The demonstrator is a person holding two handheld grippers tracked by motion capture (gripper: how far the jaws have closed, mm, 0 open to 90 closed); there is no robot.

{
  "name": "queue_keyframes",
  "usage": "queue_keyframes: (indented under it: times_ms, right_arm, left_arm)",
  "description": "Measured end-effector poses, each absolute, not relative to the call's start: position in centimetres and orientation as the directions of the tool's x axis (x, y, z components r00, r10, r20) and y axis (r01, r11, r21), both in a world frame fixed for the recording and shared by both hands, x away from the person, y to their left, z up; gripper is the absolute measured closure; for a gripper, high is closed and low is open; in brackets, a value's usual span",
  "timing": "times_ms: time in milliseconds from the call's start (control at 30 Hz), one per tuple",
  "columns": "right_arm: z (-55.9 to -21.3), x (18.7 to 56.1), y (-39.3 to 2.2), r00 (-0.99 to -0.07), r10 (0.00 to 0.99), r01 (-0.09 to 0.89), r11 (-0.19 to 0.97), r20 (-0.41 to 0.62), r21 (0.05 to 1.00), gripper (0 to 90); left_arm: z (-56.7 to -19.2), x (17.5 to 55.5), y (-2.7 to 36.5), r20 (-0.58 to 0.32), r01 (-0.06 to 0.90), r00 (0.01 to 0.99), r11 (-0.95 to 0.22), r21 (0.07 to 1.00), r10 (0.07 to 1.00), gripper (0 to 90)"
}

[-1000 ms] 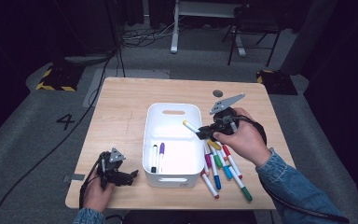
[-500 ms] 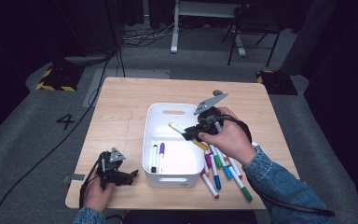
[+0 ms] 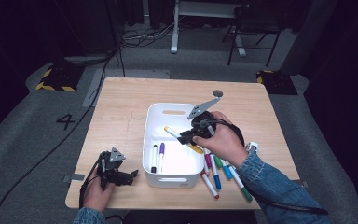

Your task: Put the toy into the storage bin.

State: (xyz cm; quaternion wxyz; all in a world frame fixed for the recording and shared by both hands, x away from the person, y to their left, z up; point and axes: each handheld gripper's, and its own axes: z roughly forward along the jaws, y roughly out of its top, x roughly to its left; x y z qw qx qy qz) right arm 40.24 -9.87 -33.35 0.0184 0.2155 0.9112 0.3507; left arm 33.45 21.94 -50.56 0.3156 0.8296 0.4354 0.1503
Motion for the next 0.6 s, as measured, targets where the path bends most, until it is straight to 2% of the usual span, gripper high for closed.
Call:
queue_keyframes:
  times_ms: [600]
  right_arm:
    - [-35.9, 39.1, -8.8, -0.921, 0.376, 0.360, 0.723, 0.102, 0.589, 76.8]
  left_arm:
    - [-50.6, 33.5, 21.9, -0.025, 0.628, 0.576, -0.422, 0.654, 0.817, 0.0]
